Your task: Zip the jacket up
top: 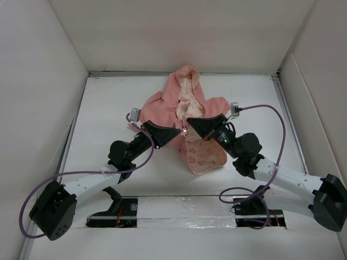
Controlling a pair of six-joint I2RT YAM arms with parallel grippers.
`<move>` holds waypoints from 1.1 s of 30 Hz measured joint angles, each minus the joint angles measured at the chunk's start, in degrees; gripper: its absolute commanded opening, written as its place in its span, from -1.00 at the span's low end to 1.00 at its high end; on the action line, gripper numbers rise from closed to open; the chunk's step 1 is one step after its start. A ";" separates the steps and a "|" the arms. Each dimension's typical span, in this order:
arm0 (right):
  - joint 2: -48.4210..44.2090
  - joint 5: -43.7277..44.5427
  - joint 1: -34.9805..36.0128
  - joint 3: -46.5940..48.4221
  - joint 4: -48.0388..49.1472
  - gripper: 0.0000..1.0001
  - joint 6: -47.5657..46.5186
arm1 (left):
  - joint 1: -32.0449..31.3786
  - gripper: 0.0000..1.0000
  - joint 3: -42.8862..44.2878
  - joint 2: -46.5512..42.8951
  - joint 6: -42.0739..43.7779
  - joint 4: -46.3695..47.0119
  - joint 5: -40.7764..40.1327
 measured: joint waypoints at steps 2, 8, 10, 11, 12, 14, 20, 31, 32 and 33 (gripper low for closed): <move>-0.02 0.00 0.00 -0.35 -0.07 -1.00 0.17 | 0.00 -1.00 0.00 0.00 0.13 0.00 -0.11; -0.02 0.00 0.39 -0.46 0.04 -1.00 0.59 | 0.00 -1.00 0.00 0.00 0.57 0.02 -0.44; -0.02 0.02 0.48 -0.46 0.04 -1.00 0.59 | 0.00 -1.00 0.00 0.00 0.70 0.00 -0.48; -0.02 0.02 0.48 -0.52 0.07 -1.00 0.59 | 0.00 -1.00 0.00 0.00 0.79 0.00 -0.50; -0.04 0.02 0.48 -0.59 0.11 -1.00 0.59 | 0.00 -1.00 0.00 0.00 0.85 0.00 -0.52; -0.07 0.02 0.48 -0.76 0.15 -1.00 0.61 | 0.00 -1.00 0.00 0.00 0.96 0.02 -0.63; -0.81 0.04 0.63 -1.09 0.28 -1.00 0.81 | 0.00 -1.00 0.00 0.02 1.36 0.02 -0.90; -2.34 0.66 0.74 -1.38 1.38 -1.00 1.68 | 0.00 -1.00 0.00 0.46 1.33 0.04 -1.31; -2.29 0.66 0.74 -1.38 1.33 -1.00 1.70 | 0.00 -1.00 0.00 0.46 1.33 0.04 -1.31; -2.23 0.66 0.74 -1.38 1.36 -1.00 1.73 | 0.00 -1.00 0.00 0.46 1.31 0.04 -1.31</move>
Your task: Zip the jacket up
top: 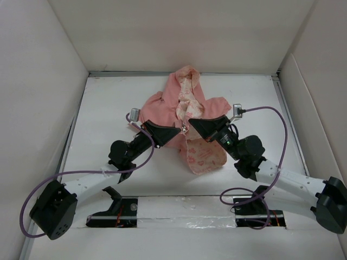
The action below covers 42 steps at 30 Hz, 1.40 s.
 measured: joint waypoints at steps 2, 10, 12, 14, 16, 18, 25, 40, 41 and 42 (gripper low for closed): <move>0.15 0.02 0.00 0.00 0.02 -1.00 0.13 | 0.00 -1.00 0.00 0.00 0.00 0.00 0.00; 2.05 0.22 0.00 0.00 1.25 -1.00 0.52 | 0.00 -1.00 0.00 0.09 -0.09 0.02 0.09; 2.08 0.35 0.00 0.00 1.36 -1.00 0.57 | 0.00 -1.00 0.00 0.33 -0.31 0.02 0.17; 2.08 0.46 0.00 0.00 1.36 -1.00 0.57 | 0.00 -1.00 0.00 0.66 -0.48 0.00 0.26; 2.08 0.48 0.00 0.00 1.36 -1.00 0.57 | 0.00 -1.00 0.00 0.85 -0.57 0.00 0.28; 2.08 0.74 0.00 0.00 1.33 -1.00 0.59 | 0.00 -1.00 0.00 1.03 -0.70 0.00 0.42; 2.10 1.22 0.00 0.00 1.36 -1.00 1.01 | 0.00 -1.00 0.00 1.09 -0.94 0.00 0.90; 2.29 1.18 -0.02 -0.42 2.99 -1.00 2.56 | 0.00 -1.00 0.00 0.81 -0.92 0.00 0.92; 2.32 1.18 -0.02 -0.55 3.08 -1.00 2.75 | 0.00 -1.00 0.00 0.72 -0.92 -0.02 0.92; 2.34 1.18 -0.02 -0.70 3.15 -1.00 2.91 | 0.00 -1.00 0.00 0.59 -0.92 -0.04 0.90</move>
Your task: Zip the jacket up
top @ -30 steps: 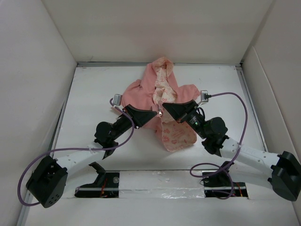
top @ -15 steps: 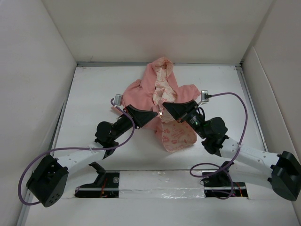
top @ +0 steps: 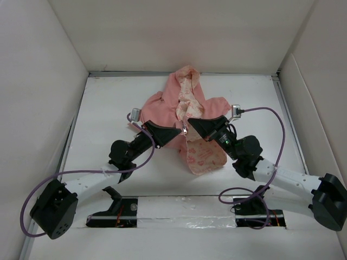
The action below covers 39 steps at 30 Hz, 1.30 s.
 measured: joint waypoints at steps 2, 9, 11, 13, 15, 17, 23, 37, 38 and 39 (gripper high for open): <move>0.09 0.00 0.00 -0.07 0.15 -1.00 0.24 | 0.00 -1.00 0.00 -0.42 0.02 0.00 0.00; 1.31 -0.24 0.00 -0.09 1.55 -1.00 1.05 | 0.00 -1.00 0.00 -1.60 0.07 0.04 0.00; 1.53 -0.50 0.00 -0.09 1.64 -1.00 1.09 | 0.00 -1.00 0.00 -1.60 0.07 0.02 0.00; 1.53 -0.61 0.00 -0.09 1.79 -1.00 1.09 | 0.00 -1.00 0.00 -1.60 0.04 0.02 0.00; 1.53 -0.81 0.00 -0.09 2.08 -1.00 1.09 | 0.00 -1.00 0.00 -1.60 0.07 0.02 0.00; 1.53 -0.96 0.00 -0.09 2.27 -1.00 1.09 | 0.00 -1.00 0.00 -1.60 0.04 0.02 0.00; 1.51 -1.29 0.00 -0.11 2.69 -1.00 1.09 | 0.00 -1.00 0.00 -1.60 0.04 0.02 0.00; 1.79 -3.08 -0.04 -0.96 4.15 -1.00 1.57 | 0.00 -1.00 0.00 -1.60 0.07 0.02 -0.02; 1.79 -3.13 -0.04 -1.03 4.20 -1.00 1.62 | 0.00 -1.00 0.00 -1.60 0.07 0.02 -0.04; 1.79 -3.17 -0.04 -1.07 4.26 -1.00 1.68 | 0.00 -1.00 0.00 -1.60 0.09 0.02 -0.04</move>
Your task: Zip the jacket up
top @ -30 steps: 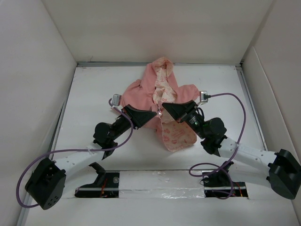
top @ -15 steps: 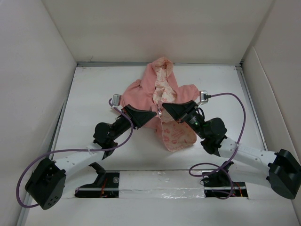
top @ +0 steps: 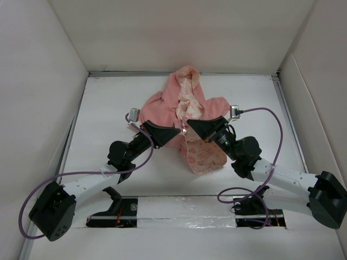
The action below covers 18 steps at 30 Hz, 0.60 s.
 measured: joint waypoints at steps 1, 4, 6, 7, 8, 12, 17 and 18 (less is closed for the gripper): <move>0.00 -0.04 0.00 -0.04 0.07 -1.00 0.04 | 0.00 -1.00 0.00 0.00 0.09 0.00 -0.02; -0.02 -0.22 0.00 -0.42 0.46 -1.00 0.37 | 0.00 -1.00 0.00 0.00 0.44 0.00 -0.04; -0.02 -0.24 0.00 -0.83 0.79 -1.00 0.70 | 0.00 -1.00 0.00 0.00 0.70 0.00 -0.02; -0.02 -0.24 0.00 -0.94 0.83 -1.00 0.79 | 0.00 -1.00 0.00 0.00 0.85 0.00 -0.02; -0.02 -0.26 0.00 -0.96 0.87 -1.00 0.92 | 0.00 -1.00 0.00 0.00 0.96 0.00 -0.02; -0.17 -0.63 -0.02 -1.27 1.29 -1.00 1.55 | 0.00 -1.00 0.00 -0.02 1.75 -0.02 -0.07; -0.48 -1.07 -0.04 -1.84 1.51 -1.00 2.10 | 0.00 -1.00 0.00 -0.92 3.04 -0.33 -0.04; -0.48 -1.25 -0.04 -1.86 1.51 -1.00 2.19 | -0.02 -1.00 0.00 -1.16 3.32 -0.35 -0.02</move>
